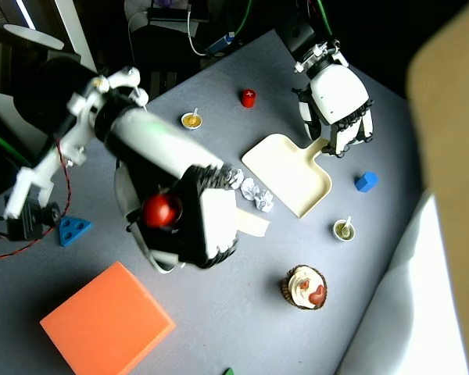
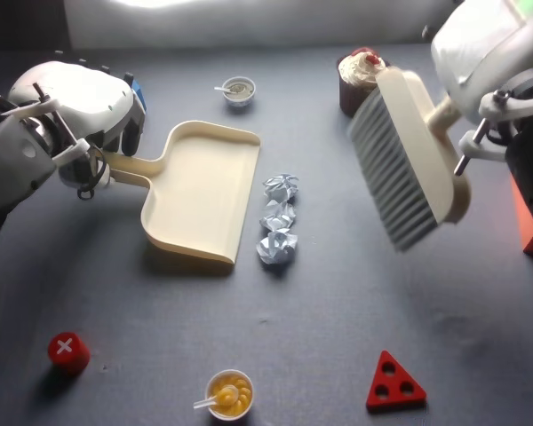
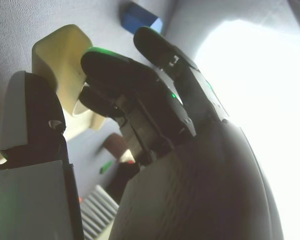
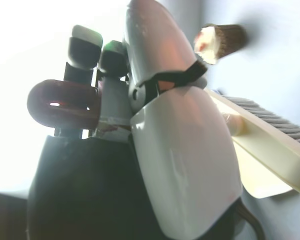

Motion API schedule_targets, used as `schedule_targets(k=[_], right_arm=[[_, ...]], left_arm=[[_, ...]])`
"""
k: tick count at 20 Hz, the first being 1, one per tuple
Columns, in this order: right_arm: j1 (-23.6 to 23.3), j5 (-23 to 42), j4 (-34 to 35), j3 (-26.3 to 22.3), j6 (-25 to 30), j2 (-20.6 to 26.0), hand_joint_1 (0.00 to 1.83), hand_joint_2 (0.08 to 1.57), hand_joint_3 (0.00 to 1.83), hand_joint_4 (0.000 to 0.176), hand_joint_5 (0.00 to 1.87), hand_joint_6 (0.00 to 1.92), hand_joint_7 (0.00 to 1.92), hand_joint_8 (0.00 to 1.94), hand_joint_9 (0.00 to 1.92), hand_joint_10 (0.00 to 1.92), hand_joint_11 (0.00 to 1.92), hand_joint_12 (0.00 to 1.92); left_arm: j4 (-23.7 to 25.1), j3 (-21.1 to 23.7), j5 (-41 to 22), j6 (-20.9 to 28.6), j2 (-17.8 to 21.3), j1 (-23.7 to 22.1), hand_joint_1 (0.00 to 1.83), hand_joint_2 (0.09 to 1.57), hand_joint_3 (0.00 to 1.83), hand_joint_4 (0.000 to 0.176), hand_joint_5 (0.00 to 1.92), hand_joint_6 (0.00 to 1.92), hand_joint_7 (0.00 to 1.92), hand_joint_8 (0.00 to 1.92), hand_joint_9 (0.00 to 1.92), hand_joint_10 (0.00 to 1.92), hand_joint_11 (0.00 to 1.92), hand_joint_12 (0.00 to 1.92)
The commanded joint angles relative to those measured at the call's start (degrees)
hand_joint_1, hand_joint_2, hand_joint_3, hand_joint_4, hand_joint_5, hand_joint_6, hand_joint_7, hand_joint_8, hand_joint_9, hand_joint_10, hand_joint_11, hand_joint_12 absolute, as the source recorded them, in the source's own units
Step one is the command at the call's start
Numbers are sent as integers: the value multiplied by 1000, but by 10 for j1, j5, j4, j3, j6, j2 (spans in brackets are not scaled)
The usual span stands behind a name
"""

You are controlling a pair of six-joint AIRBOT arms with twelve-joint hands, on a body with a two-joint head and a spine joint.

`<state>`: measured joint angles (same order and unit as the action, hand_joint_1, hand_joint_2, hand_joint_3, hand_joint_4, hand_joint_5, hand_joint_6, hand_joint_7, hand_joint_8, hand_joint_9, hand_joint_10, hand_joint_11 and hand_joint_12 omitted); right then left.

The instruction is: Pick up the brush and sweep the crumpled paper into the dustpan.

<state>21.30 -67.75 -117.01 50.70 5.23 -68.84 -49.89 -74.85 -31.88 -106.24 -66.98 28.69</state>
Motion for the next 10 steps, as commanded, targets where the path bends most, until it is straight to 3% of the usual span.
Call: schedule_targets(k=[1,6,10], right_arm=[[-5,-43,-57,1,-18,4,1686,1138,1,176,956,1921,1015,1941,1007,1921,959,1921],[-10,-35,-47,-3,-62,-3,1699,1130,1,176,969,1921,1047,1941,1028,1921,925,1921],[-24,-32,1,-1,-97,-18,1712,1114,0,176,953,1921,1026,1941,1019,1921,958,1921]], left_arm=[[21,2,-57,-3,4,-3,1387,1097,0,0,864,958,1140,733,943,1241,495,1103],[22,4,-57,-3,4,-4,1388,1092,0,0,887,925,1161,696,939,1247,472,1130],[22,4,-57,-3,4,-5,1390,1082,0,0,904,902,1179,660,964,1209,550,1085]])
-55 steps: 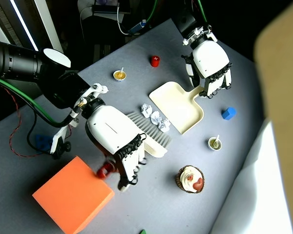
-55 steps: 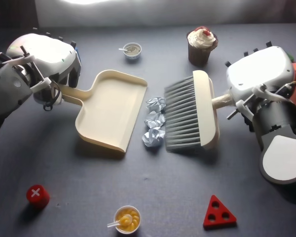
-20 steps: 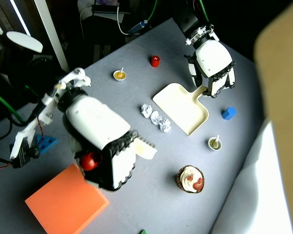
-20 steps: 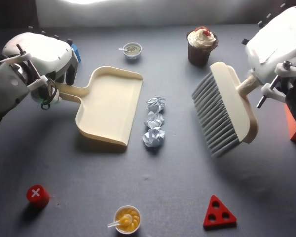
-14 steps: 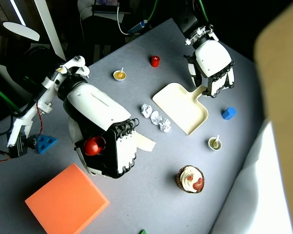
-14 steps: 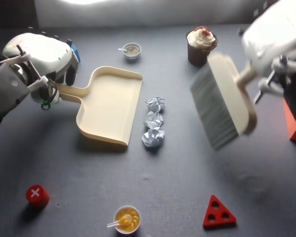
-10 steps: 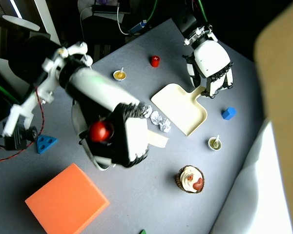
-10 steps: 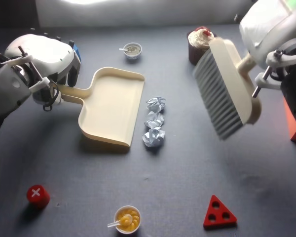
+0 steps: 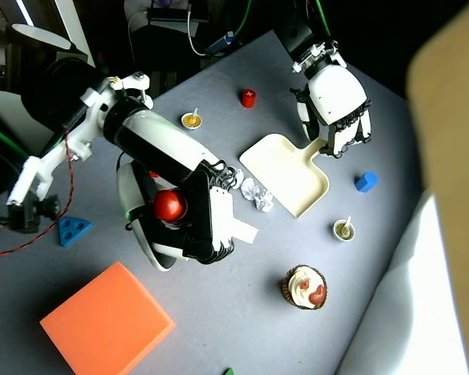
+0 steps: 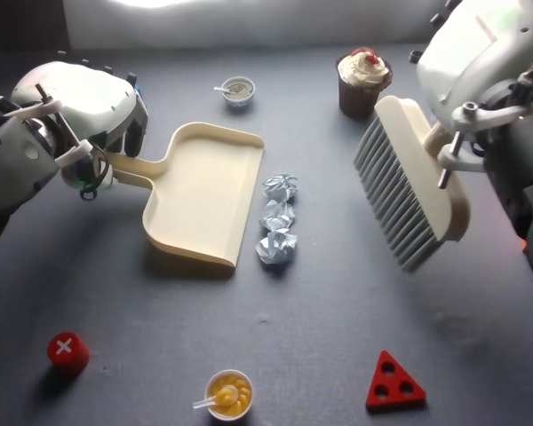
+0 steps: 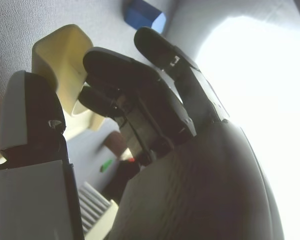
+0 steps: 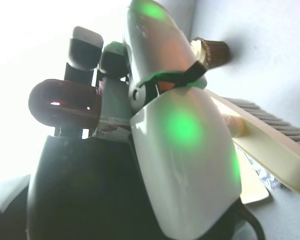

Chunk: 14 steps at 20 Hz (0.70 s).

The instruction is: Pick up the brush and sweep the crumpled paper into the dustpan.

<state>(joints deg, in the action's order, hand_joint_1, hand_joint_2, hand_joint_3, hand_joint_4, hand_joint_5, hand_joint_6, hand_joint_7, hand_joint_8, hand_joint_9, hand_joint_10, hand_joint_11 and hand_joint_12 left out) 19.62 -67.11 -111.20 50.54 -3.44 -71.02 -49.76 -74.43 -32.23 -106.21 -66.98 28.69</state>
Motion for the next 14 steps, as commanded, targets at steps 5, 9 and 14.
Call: schedule_targets(k=[5,9,14], right_arm=[[-18,-40,-29,-1,-25,-23,1713,1132,3,176,995,1921,1054,1941,1049,1921,984,1921],[-24,-43,-21,31,-31,-67,1674,1136,3,176,1006,1921,1080,1941,1065,1921,959,1921],[-25,-43,-18,78,-42,-99,1675,1142,4,176,974,1921,1047,1941,1022,1921,956,1921]], left_arm=[[21,0,-54,-3,4,-5,1387,1091,0,0,871,983,1153,671,967,1209,521,1091],[22,0,-55,-3,4,-5,1271,1095,0,0,906,960,1145,845,979,627,537,1160],[23,-1,-54,-3,5,-5,1393,1072,0,0,943,848,1211,593,974,1203,495,1213]])
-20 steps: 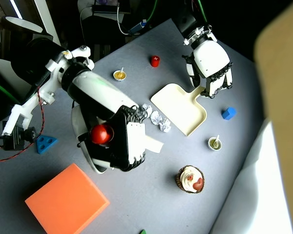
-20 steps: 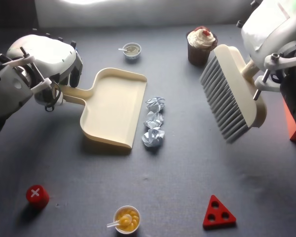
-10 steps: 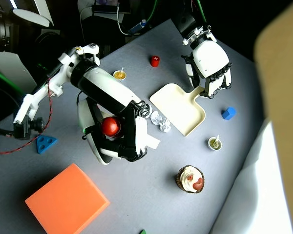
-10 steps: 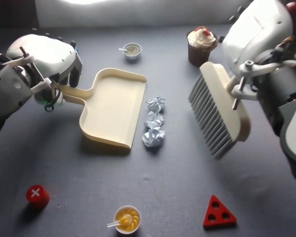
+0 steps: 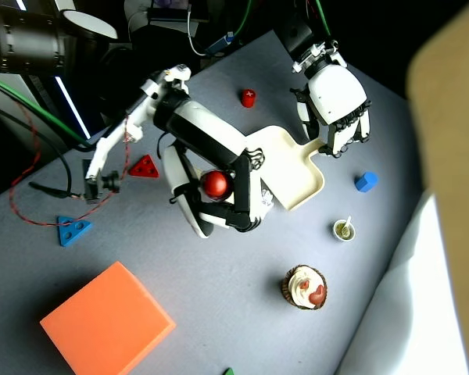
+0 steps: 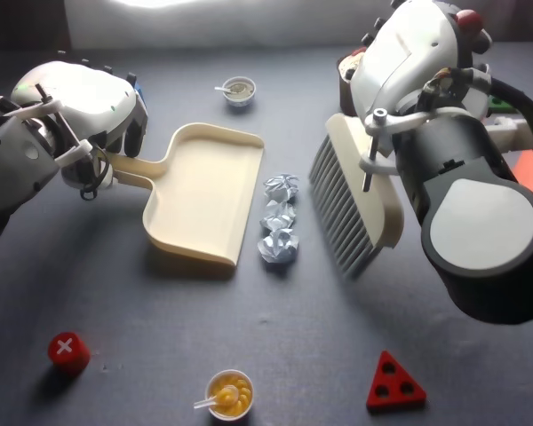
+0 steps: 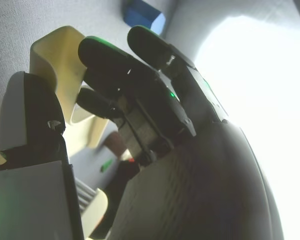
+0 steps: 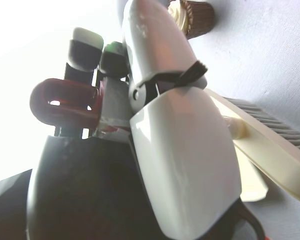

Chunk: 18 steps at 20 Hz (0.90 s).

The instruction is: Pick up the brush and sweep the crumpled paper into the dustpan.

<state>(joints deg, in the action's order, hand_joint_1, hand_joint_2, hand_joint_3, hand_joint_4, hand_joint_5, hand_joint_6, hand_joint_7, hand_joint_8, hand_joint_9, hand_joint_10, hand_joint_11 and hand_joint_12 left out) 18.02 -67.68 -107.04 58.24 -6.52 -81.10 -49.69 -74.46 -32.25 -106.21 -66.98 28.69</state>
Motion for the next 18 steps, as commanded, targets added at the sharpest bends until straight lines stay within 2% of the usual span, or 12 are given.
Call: schedule_targets(k=[1,5,7,9,12,15,17,18], right_arm=[[-9,-38,-61,6,-13,-2,1666,1143,4,176,972,1921,1046,1941,1020,1921,953,1921],[-7,-34,-67,18,-20,-13,1688,1138,2,176,963,1921,1036,1941,1024,1921,960,1921],[-7,-33,-70,20,-24,-18,1699,1133,0,176,966,1921,1047,1941,1049,1921,986,1921],[-7,-32,-75,24,-31,-23,1692,1133,0,176,1000,1921,1066,1941,1071,1921,1014,1921],[-7,-31,-77,26,-31,-26,1702,1125,0,176,984,1921,1050,1941,1042,1921,981,1921],[-3,-30,-80,28,-31,-30,1688,1129,0,176,956,1921,1017,1941,1007,1921,948,1921],[2,-29,-81,37,-31,-39,1690,1125,0,176,978,1921,1049,1941,1053,1921,993,1921],[3,-29,-81,45,-31,-45,1690,1127,0,176,995,1921,1070,1941,1065,1921,986,1921]], left_arm=[[22,-1,-54,-3,5,-5,1385,1096,1,0,889,935,1149,680,919,1260,465,1209],[23,-2,-53,-3,5,-5,1389,1088,0,0,878,915,1182,645,960,1236,468,1231],[23,-2,-52,-3,6,-5,1385,1101,0,0,843,967,1148,707,938,1265,457,1243],[24,-3,-52,-3,6,-5,1388,1091,0,0,870,939,1172,661,956,1236,455,1228],[24,-3,-52,-3,6,-5,1385,1100,1,0,863,936,1134,740,934,1275,424,1264],[23,-3,-53,-3,5,-5,1389,1087,0,0,899,887,1172,669,951,1252,455,1229],[23,-5,-53,-3,5,-5,1390,1083,0,0,919,837,1186,661,949,1249,463,1245],[24,-6,-53,-3,5,-6,1388,1091,1,0,892,873,1163,704,940,1261,477,1228]])
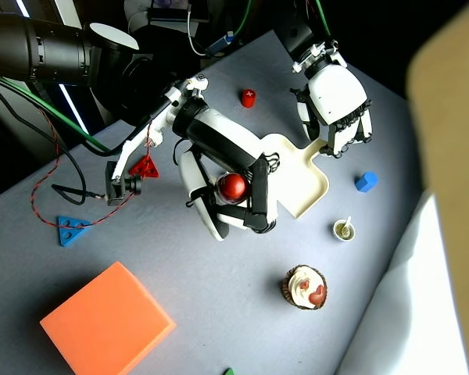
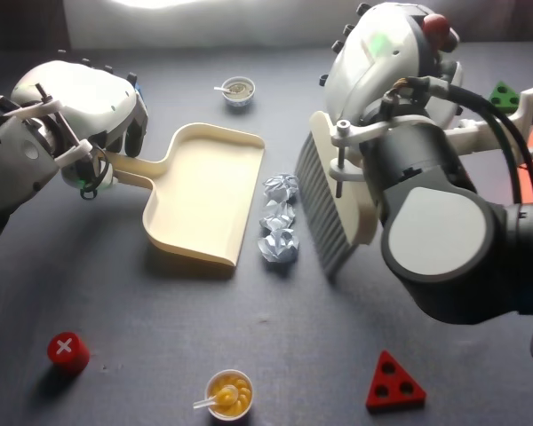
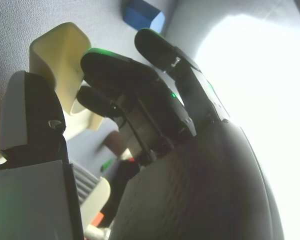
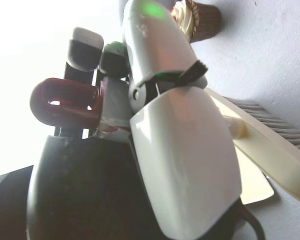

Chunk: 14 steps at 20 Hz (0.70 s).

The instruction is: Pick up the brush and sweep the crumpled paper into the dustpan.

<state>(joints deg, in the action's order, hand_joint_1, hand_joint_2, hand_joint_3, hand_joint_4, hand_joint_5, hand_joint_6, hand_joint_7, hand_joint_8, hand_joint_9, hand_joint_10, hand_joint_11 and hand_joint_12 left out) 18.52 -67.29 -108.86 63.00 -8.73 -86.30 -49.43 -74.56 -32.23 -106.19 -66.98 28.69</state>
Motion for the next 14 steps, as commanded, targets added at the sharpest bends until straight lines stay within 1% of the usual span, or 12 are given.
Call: schedule_targets(k=[1,3,5,7,8,11,12,14], right_arm=[[-1,-33,-62,6,-9,-1,1687,1126,0,176,1008,1921,1074,1941,1068,1921,996,1921],[0,-32,-62,16,-9,-11,1693,1124,0,176,1015,1921,1079,1941,1076,1921,1015,1921],[-1,-30,-63,33,-9,-27,1687,1126,0,176,1015,1921,1074,1941,1060,1921,990,1921],[-2,-29,-63,45,-9,-39,1694,1126,0,176,1015,1921,1080,1941,1075,1921,998,1921],[-3,-28,-65,54,-9,-47,1683,1137,4,176,1004,1921,1072,1941,1063,1921,995,1921],[-7,-26,-66,67,-9,-58,1710,1129,0,176,1006,1921,1059,1941,1049,1921,1004,1921],[-9,-25,-67,71,-8,-61,1694,1133,0,176,1002,1921,1060,1941,1054,1921,1004,1921],[-11,-23,-69,77,-6,-65,1690,1137,2,176,999,1921,1065,1941,1056,1921,999,1921]], left_arm=[[23,-5,-53,-3,5,-6,1387,1096,0,0,875,904,1159,707,930,1274,432,1232],[23,-6,-53,-3,4,-6,1386,1096,0,0,878,904,1156,715,926,1274,436,1242],[23,-6,-53,-3,4,-6,1386,1096,0,0,866,923,1162,706,928,1262,443,1228],[23,-6,-54,-3,4,-7,1387,1095,0,0,884,899,1160,726,919,1265,427,1224],[24,-6,-55,-3,3,-7,1388,1092,0,0,888,890,1167,704,930,1260,443,1214],[24,-7,-54,-3,3,-8,1388,1087,0,0,909,868,1181,682,927,1257,447,1224],[24,-7,-54,-3,3,-8,1390,1080,0,0,933,836,1191,667,940,1232,445,1219],[24,-7,-54,-3,3,-8,1390,1079,0,0,934,835,1196,650,941,1239,446,1217]])
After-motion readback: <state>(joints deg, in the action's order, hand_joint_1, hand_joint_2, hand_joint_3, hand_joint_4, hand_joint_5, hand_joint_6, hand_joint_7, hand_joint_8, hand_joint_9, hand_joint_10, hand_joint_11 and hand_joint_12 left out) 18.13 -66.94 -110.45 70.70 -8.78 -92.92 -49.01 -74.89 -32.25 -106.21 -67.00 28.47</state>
